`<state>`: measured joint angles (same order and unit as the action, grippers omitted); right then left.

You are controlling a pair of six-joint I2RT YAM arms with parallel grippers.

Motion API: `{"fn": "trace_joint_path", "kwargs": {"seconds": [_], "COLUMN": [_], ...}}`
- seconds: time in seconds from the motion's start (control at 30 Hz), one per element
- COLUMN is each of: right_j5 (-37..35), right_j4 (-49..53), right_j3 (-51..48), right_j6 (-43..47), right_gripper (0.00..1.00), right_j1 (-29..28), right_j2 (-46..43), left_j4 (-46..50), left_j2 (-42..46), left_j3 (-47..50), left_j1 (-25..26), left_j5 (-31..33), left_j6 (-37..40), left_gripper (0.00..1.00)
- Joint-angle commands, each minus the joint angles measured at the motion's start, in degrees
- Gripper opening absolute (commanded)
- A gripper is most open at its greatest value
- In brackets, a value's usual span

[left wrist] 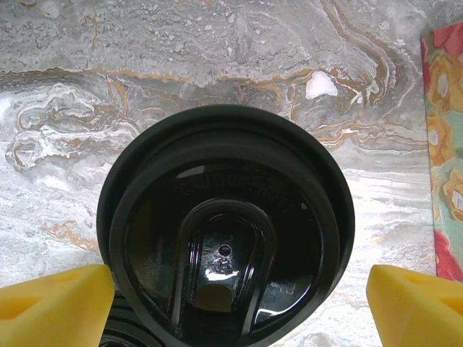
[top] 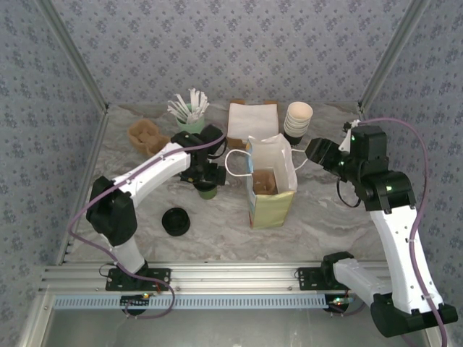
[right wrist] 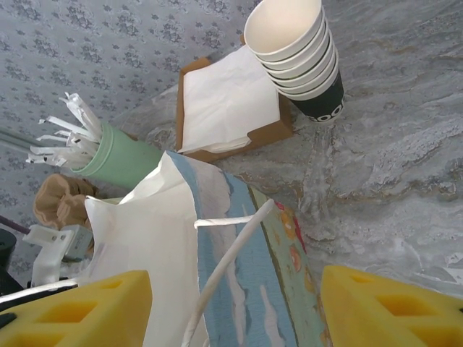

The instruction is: Pack the takeout coffee

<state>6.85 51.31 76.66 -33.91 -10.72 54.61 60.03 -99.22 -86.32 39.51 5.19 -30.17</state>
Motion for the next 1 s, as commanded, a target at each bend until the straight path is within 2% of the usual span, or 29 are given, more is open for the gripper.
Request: {"fn": "trace_joint_path", "kwargs": {"seconds": [0.0,0.43,0.57,0.97], "right_j5": [1.6,3.5,4.1,4.8], "right_j4": [1.0,0.5,0.5,0.1], "right_j3": [1.2,0.4,0.4,0.1], "right_j6": [1.2,1.4,1.2,1.3], "right_gripper": [0.65,0.65,0.65,0.65], "right_j1": [0.8,2.3,2.3,2.7], "right_j2": [-0.4,-0.5,-0.4,-0.3], "left_j4": [1.4,1.9,2.1,1.7], "left_j2": [-0.9,-1.9,-2.5,-2.6], "left_j3": [-0.9,-1.4,-1.9,-2.3], "left_j1": [0.1,-0.1,-0.4,-1.8], "left_j5": [0.4,2.0,2.0,1.1], "left_j6": [-0.8,-0.8,-0.5,-0.4], "left_gripper": [0.87,0.83,0.79,0.8]}}
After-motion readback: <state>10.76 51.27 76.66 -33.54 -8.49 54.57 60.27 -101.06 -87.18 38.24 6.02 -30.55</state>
